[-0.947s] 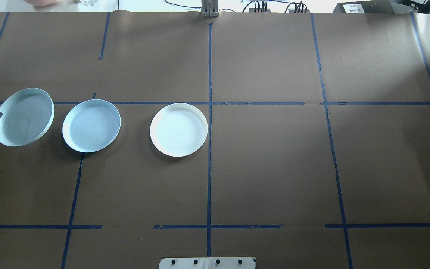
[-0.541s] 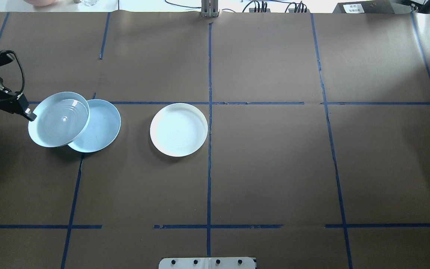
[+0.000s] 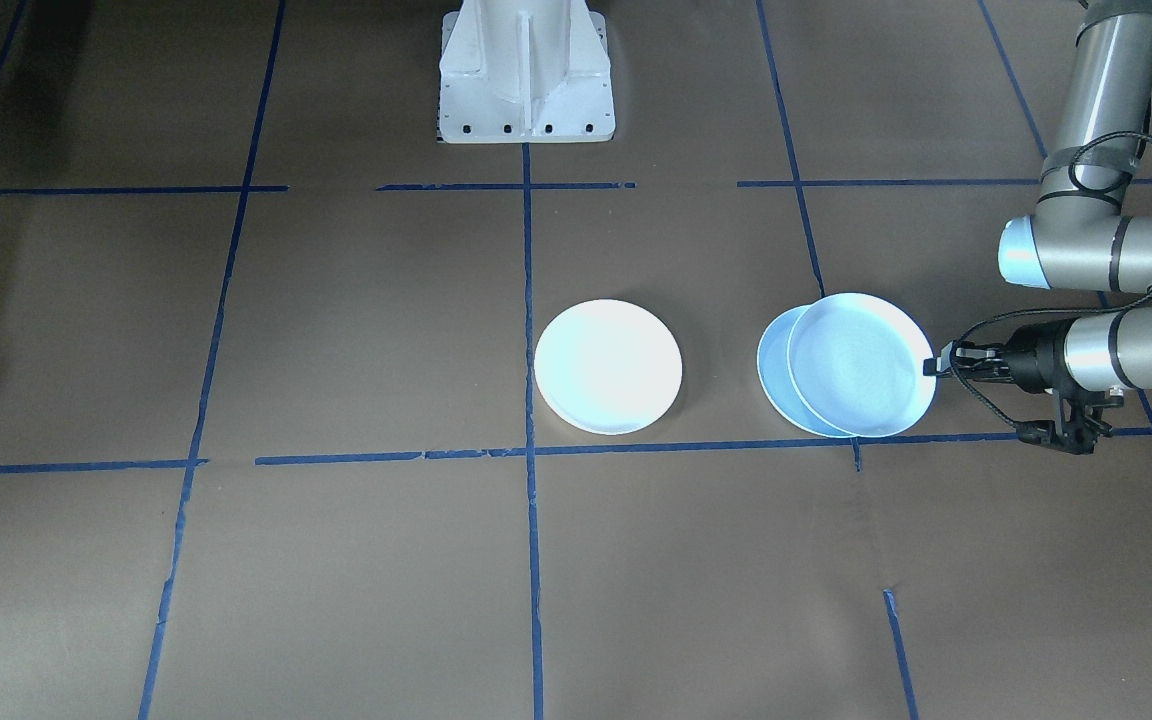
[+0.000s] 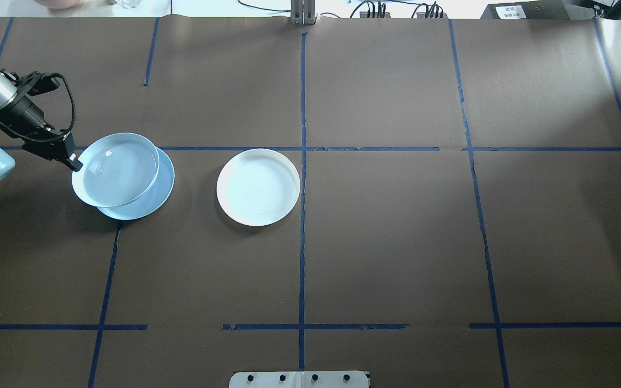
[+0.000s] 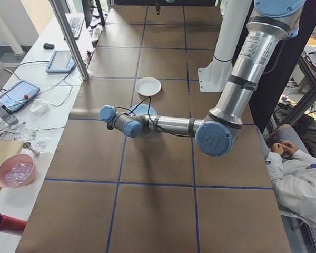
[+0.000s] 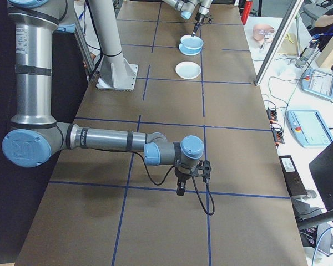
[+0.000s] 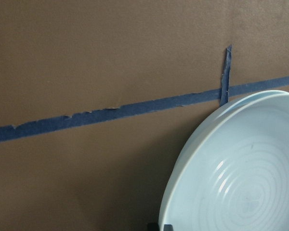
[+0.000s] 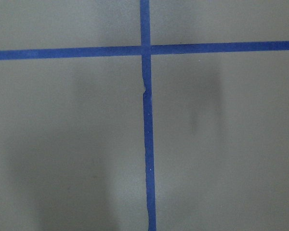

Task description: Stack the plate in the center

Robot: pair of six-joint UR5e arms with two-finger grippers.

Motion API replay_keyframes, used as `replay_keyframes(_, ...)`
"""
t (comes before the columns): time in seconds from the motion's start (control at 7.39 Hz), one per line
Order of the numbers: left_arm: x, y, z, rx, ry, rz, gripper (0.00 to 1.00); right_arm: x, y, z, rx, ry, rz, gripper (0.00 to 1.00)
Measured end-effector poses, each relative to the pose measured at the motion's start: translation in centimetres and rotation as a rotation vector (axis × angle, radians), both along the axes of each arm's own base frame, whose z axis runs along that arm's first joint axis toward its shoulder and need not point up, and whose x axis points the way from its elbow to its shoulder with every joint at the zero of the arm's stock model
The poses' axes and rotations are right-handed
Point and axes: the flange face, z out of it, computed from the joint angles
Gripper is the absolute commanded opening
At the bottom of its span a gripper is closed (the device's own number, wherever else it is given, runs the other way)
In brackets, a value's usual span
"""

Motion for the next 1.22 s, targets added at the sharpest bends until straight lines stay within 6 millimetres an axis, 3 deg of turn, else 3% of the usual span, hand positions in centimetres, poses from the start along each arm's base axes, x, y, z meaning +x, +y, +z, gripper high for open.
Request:
replay_keyframes(0.27,1.3,-0.1,-0.9,-0.004,-0.009,0.005,0.00,0.0,0.0,0.0,0.000,0.000,0.000,1.00)
replay_keyframes(0.41,1.8,0.0,-1.1,-0.006,-0.015,0.006,0.26,0.0,0.0,0.0,0.000,0.000,0.000,1.00)
replay_keyframes(0.54,2.1,0.0,-1.3,-0.004,-0.023,0.004,0.89,0.0,0.0,0.0,0.000,0.000,0.000,1.00)
replay_keyframes(0.68,2.2,0.0,-1.4,-0.001,-0.028,0.002,0.96,0.0,0.0,0.0,0.000,0.000,0.000,1.00)
replay_keyframes(0.95,2.3,-0.1,-1.7,0.009,-0.040,-0.007,0.96,0.0,0.0,0.0,0.000,0.000,0.000,1.00)
replay_keyframes(1.22,3.1,-1.2,-4.4,-0.025,-0.056,-0.047,0.96,0.0,0.0,0.0,0.000,0.000,0.000,1.00)
